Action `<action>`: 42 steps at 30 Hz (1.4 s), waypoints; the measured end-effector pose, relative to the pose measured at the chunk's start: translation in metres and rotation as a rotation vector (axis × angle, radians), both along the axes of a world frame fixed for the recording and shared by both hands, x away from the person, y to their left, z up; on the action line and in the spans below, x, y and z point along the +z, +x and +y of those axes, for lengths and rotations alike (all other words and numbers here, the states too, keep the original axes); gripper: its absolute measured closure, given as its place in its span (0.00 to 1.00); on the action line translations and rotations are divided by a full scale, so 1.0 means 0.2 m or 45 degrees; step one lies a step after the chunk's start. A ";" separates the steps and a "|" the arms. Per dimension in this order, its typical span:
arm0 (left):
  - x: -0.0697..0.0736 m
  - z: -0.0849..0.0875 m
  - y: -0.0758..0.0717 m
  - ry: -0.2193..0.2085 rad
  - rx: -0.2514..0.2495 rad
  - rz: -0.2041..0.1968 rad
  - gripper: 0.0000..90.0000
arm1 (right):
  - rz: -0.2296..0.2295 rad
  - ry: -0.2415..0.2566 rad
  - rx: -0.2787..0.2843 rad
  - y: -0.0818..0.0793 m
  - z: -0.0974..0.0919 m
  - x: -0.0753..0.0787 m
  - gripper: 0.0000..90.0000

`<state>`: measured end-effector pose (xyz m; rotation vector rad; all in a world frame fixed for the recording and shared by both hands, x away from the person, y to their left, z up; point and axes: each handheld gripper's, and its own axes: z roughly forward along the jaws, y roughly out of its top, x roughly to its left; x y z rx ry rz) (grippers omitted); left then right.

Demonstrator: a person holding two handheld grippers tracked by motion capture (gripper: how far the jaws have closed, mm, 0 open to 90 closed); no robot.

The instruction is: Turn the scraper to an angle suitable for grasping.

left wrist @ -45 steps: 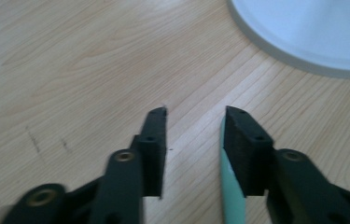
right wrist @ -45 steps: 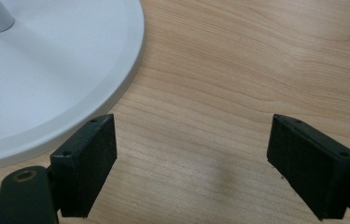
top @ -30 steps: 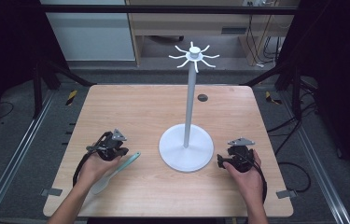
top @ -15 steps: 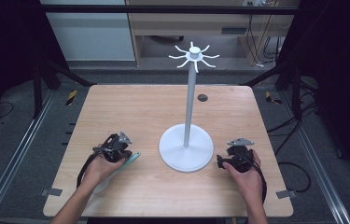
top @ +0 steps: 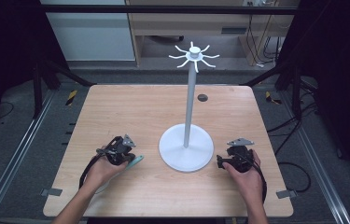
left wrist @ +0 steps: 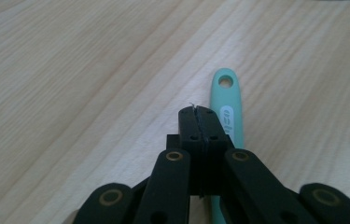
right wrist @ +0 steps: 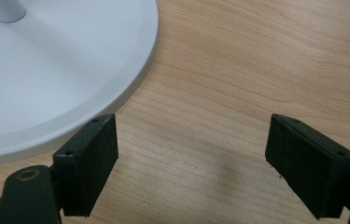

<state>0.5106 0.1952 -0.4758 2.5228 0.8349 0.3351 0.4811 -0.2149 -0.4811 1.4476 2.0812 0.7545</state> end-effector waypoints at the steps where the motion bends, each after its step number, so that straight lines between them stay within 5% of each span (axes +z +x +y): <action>1: 0.00 -0.01 -0.01 0.006 -0.016 0.001 1.00 | 0.000 -0.002 0.003 0.00 0.00 0.00 0.19; 11: 0.08 -0.07 -0.03 0.021 -0.111 -0.004 1.00 | 0.001 -0.002 0.005 0.00 0.00 0.00 0.19; 19: 0.12 -0.09 -0.02 0.102 -0.109 0.042 0.90 | -0.002 0.007 0.010 0.00 0.00 0.00 0.18; 34: 0.08 -0.18 -0.02 0.235 -0.118 0.091 0.73 | -0.004 0.018 0.013 0.01 0.00 0.00 0.18; 42: 0.06 -0.19 -0.02 0.235 -0.119 0.118 0.74 | -0.005 0.021 0.014 0.01 0.00 0.00 0.18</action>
